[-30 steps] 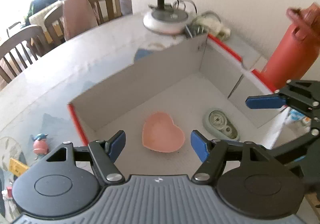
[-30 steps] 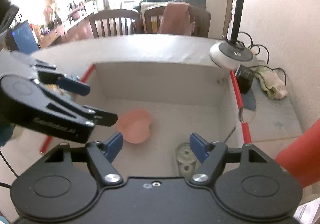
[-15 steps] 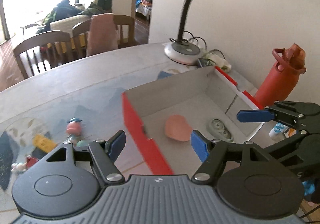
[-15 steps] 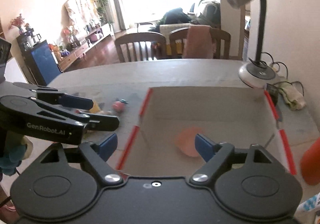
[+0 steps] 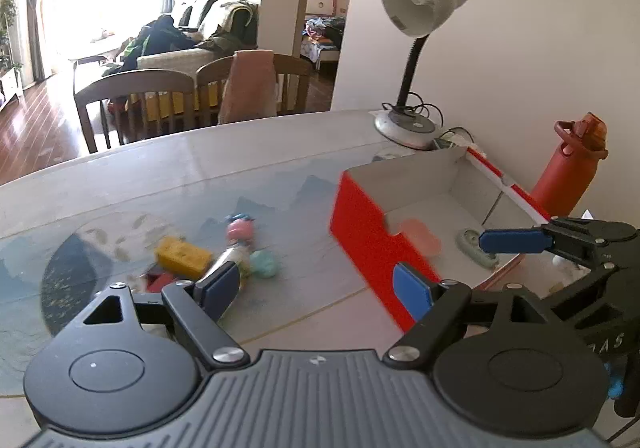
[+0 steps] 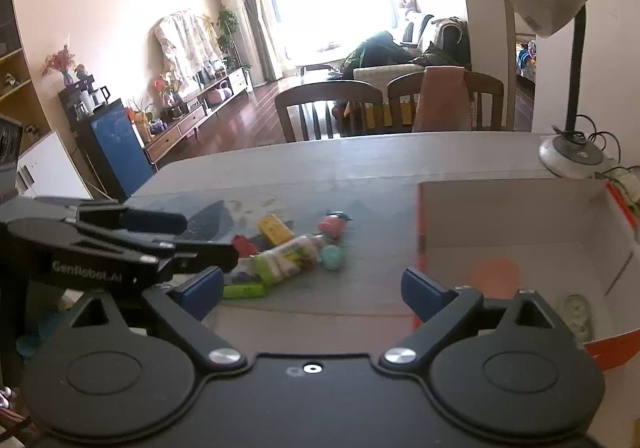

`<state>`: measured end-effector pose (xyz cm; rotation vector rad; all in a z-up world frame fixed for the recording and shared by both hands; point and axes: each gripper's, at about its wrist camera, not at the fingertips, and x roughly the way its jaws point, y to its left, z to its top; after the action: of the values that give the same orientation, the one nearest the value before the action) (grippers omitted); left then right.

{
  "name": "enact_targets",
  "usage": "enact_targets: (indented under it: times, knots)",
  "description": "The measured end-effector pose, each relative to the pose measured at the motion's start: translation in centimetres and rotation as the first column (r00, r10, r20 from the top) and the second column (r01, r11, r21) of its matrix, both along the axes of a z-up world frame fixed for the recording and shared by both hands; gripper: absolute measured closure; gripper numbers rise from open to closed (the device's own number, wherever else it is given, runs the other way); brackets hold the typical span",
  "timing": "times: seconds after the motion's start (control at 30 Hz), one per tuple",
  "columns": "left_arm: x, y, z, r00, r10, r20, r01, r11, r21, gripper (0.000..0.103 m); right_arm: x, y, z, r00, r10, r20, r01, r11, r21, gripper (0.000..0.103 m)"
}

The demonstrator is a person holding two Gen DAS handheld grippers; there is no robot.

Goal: Organize rigid objects
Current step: 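Withdraw both tools from the box back toward the table items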

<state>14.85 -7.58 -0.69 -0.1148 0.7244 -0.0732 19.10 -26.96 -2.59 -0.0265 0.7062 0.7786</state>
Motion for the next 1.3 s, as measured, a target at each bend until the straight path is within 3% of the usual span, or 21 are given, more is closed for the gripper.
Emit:
enact_targets:
  times: [0.07,0.27,0.53,0.67,0.8,1.03,1.3]
  knots:
    - [-0.8,1.3,-0.2,1.000,0.005,0.001,-0.005,1.000,-0.008,0.018,-0.5,1.1,-0.2,1.000,-0.007,-0.005,0.007,1.000,0.001,0.006]
    - [-2.9,5.7,-1.5,0.999,0.052,-0.008,-0.052,0.999,0.003,0.002,-1.0,4.2,-1.2,0.998,-0.053,-0.023,0.052,0.998,-0.025,0.005]
    - [-5.3,10.3,-4.0,0.996,0.083,0.036,-0.083,0.996,-0.014,0.000,-0.6,8.5,-2.7,0.990,-0.140,-0.031,0.138,0.988,-0.070,0.005]
    - [-6.2,12.0,-5.7,0.994,0.107,0.035,-0.107,0.994,-0.013,0.000,-0.7,11.0,-3.6,0.991,-0.135,-0.016,0.133,0.986,-0.101,0.005]
    - [-6.4,13.6,-7.8,0.994,0.112,0.005,-0.112,0.992,-0.058,0.000,-0.2,13.0,-4.4,0.989,-0.142,-0.031,0.137,0.982,-0.127,0.005]
    - [-6.5,14.0,-11.8,0.998,0.052,-0.035,-0.053,0.998,-0.025,0.000,1.5,15.6,-6.1,0.984,-0.171,-0.052,0.158,0.970,-0.186,0.005]
    - [-5.8,13.9,-14.3,0.998,0.025,-0.054,-0.027,0.999,-0.026,0.000,4.1,17.4,-7.9,0.970,-0.233,-0.063,0.214,0.950,-0.228,0.009]
